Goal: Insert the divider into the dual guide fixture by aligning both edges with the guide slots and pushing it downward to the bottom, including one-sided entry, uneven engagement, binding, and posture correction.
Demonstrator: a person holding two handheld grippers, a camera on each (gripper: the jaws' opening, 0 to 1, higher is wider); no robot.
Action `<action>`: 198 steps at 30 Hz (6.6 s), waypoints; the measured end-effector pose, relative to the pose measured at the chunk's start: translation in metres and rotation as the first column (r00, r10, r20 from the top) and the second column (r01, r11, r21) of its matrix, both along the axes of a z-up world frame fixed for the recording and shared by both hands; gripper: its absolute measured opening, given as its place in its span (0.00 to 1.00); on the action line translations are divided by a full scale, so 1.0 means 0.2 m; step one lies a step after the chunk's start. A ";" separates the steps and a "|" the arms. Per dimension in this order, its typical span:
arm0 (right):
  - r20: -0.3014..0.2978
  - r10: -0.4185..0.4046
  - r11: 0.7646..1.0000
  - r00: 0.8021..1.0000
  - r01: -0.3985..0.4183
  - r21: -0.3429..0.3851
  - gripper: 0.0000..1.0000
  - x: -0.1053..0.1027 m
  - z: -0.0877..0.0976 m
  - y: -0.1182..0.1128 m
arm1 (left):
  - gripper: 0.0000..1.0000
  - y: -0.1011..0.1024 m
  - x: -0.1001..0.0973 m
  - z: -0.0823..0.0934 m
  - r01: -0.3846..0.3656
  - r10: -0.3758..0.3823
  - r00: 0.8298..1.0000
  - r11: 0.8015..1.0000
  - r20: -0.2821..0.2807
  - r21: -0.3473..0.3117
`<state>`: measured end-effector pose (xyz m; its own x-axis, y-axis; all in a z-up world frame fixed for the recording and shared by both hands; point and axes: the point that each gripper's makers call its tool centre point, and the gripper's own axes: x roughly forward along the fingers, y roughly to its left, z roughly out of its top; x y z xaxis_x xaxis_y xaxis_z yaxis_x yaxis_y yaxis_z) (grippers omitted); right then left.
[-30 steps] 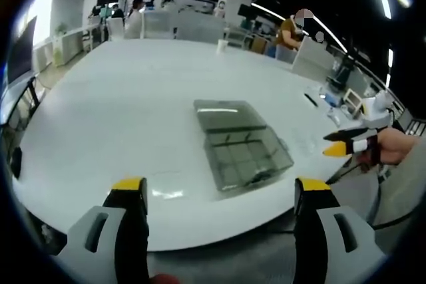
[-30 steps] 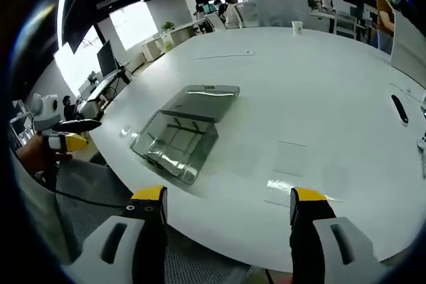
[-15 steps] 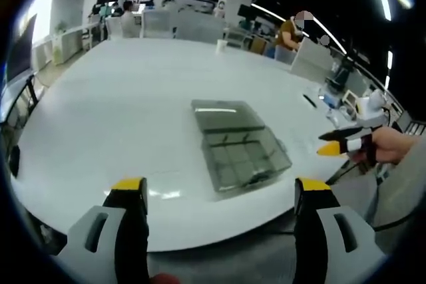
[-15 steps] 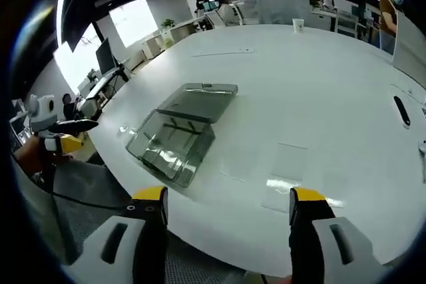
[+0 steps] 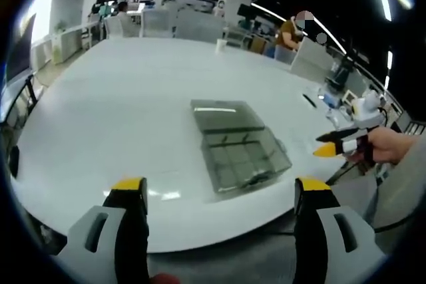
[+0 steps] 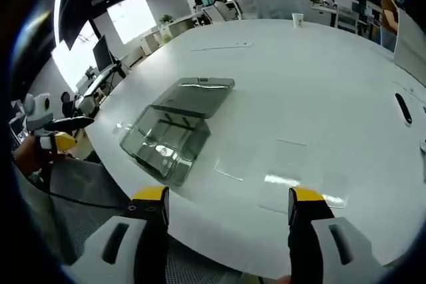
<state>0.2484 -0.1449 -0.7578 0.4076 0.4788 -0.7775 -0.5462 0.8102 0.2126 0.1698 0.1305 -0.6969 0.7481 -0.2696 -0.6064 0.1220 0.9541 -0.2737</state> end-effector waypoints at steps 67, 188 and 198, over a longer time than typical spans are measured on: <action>-0.067 -0.012 0.999 0.998 0.009 -0.047 0.66 0.07 -0.13 -0.04 | 0.89 -0.03 0.01 -0.05 0.016 -0.017 0.999 1.000 -0.027 -0.021; -0.154 -0.161 0.944 0.975 0.107 -0.314 0.38 0.32 -0.34 -0.19 | 0.89 -0.04 0.08 -0.14 0.025 -0.029 0.998 0.997 -0.057 -0.070; -0.152 -0.184 0.928 0.971 0.120 -0.351 0.36 0.34 -0.35 -0.19 | 0.89 -0.04 0.08 -0.14 0.020 -0.024 0.998 0.997 -0.050 -0.073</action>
<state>0.3154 -0.1837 -0.8286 0.2935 0.1186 -0.9486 -0.3892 0.9211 -0.0053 0.1865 0.1232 -0.7242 0.7104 -0.3303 -0.6215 0.1271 0.9287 -0.3483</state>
